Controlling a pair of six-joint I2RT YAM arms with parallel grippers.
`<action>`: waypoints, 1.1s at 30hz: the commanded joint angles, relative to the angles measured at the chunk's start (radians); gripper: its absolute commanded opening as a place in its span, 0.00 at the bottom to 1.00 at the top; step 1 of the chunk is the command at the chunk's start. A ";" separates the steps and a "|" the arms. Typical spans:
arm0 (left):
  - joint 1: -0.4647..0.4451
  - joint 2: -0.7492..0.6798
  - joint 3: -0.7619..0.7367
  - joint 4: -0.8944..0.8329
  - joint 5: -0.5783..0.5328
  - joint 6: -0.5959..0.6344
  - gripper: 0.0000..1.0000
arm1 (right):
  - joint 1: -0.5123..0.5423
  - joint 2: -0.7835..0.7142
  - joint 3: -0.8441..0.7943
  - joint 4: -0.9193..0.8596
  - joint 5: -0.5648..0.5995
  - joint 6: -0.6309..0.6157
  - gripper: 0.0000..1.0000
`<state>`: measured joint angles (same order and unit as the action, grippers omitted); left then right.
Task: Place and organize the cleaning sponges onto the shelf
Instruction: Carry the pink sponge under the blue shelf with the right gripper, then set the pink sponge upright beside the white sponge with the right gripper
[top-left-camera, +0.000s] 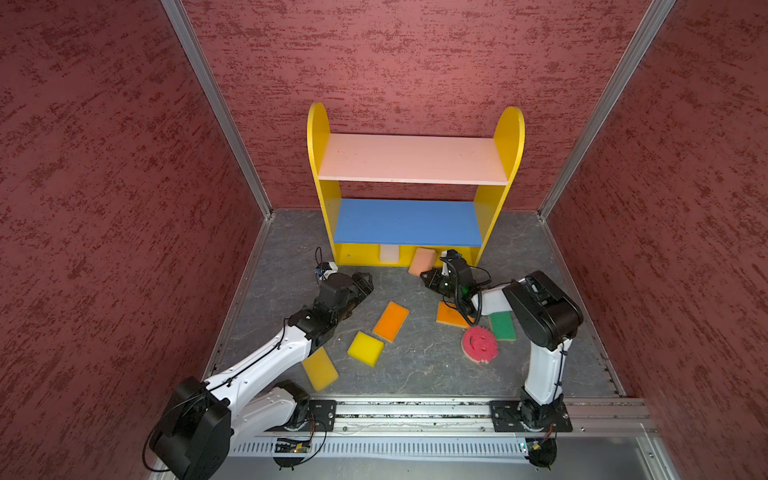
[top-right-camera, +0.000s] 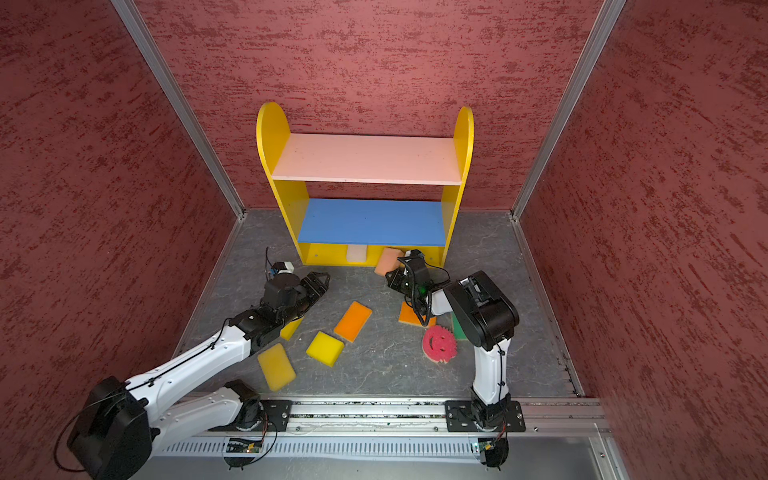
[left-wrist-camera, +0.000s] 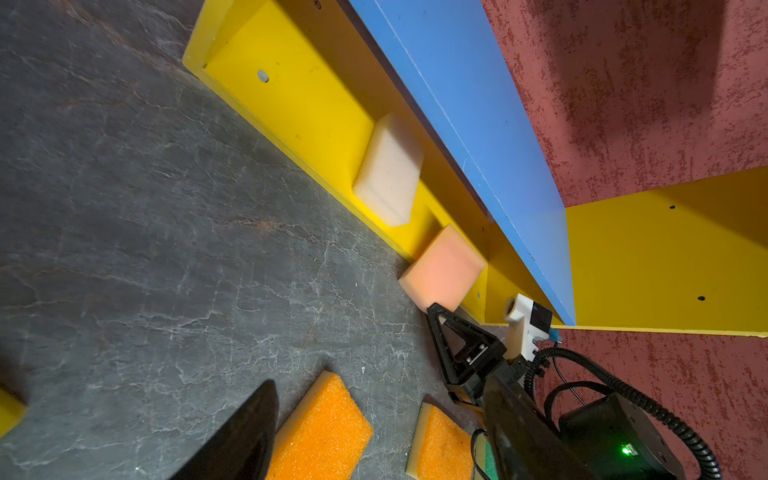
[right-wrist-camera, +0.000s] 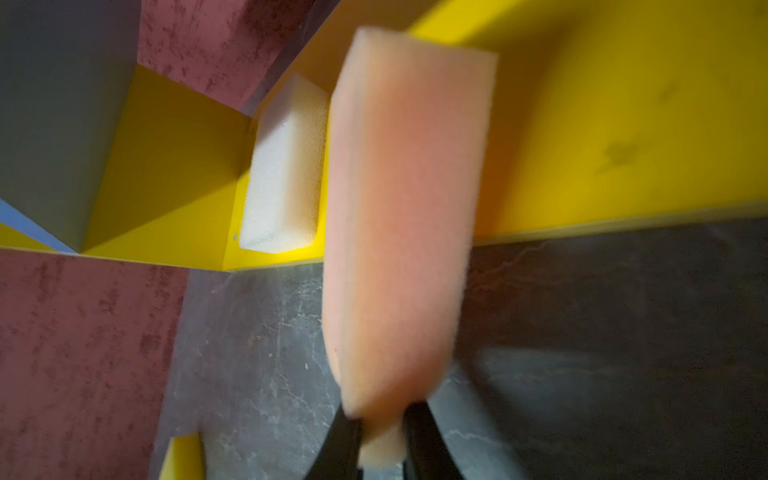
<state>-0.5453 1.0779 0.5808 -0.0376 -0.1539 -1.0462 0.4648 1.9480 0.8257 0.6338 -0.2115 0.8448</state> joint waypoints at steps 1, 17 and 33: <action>0.002 0.008 0.013 0.027 0.019 0.001 0.77 | 0.006 0.008 0.026 0.052 0.049 0.017 0.37; -0.004 0.020 0.010 0.050 0.034 -0.003 0.79 | 0.006 -0.262 -0.101 -0.240 0.187 -0.069 0.59; -0.007 0.022 0.006 0.035 0.039 -0.003 0.80 | 0.069 -0.191 -0.140 -0.145 0.142 0.006 0.29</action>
<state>-0.5499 1.1069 0.5808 0.0071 -0.1131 -1.0603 0.5270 1.7237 0.6662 0.4423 -0.0776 0.8116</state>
